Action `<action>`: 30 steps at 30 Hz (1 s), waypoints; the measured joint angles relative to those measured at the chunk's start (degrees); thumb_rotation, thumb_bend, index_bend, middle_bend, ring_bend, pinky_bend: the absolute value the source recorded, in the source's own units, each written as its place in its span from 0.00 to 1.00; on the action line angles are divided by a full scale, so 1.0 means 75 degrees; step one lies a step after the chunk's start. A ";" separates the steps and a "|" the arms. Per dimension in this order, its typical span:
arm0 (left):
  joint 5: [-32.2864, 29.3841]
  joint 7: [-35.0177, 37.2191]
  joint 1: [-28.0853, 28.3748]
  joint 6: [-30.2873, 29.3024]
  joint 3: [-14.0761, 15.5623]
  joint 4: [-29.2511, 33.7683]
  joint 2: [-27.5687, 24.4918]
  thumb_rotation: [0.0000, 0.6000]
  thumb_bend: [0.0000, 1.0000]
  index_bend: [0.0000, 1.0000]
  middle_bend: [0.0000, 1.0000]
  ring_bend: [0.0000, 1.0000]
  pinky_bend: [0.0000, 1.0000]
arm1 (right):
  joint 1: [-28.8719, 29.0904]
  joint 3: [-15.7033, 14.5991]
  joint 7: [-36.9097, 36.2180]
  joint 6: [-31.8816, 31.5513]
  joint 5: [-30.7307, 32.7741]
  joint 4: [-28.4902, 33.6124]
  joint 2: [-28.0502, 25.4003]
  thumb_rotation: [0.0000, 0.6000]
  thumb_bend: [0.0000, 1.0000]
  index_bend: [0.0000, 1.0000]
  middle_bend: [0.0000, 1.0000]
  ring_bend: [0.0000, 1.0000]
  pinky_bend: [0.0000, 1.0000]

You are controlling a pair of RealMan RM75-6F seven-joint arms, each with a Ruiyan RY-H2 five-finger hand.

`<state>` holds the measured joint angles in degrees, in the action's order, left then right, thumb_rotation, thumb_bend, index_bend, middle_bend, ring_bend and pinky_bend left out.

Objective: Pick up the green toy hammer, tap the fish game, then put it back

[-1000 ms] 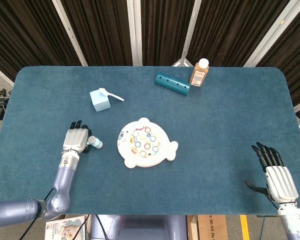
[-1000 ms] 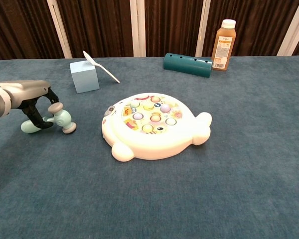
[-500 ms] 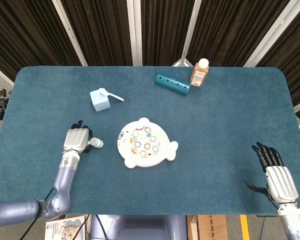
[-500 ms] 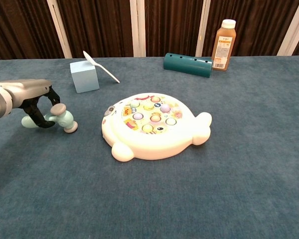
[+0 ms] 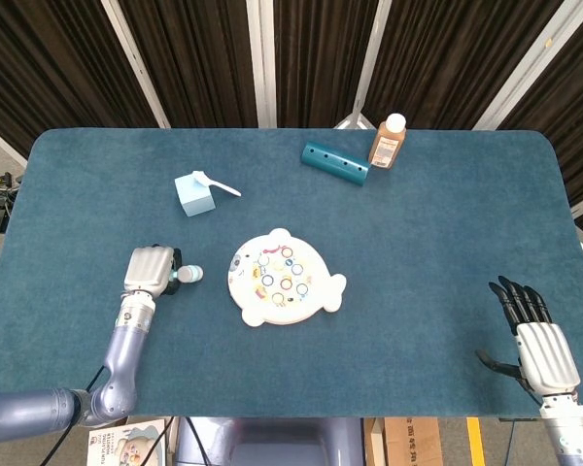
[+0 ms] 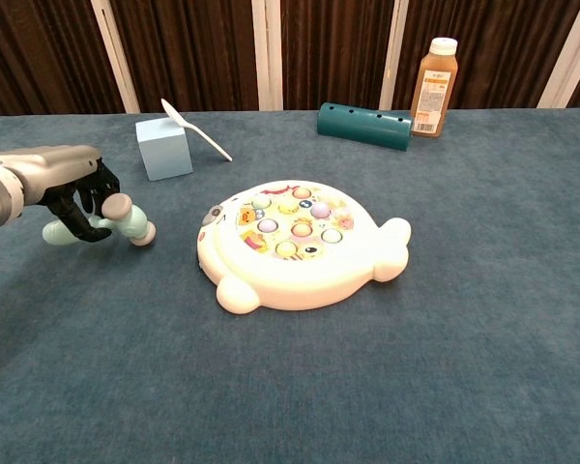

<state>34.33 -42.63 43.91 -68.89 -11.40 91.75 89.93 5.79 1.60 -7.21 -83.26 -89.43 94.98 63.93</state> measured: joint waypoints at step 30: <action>0.0109 0.0755 0.0243 0.0408 -0.0986 0.1934 -0.1081 1.00 0.66 0.68 0.55 0.41 0.50 | 0.0009 0.0024 -0.0020 0.0083 0.0125 0.0033 0.0000 1.00 0.19 0.00 0.00 0.00 0.00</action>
<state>35.15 -36.97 45.74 -65.83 -18.80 106.26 81.83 5.86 1.78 -7.36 -82.64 -88.49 95.23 63.93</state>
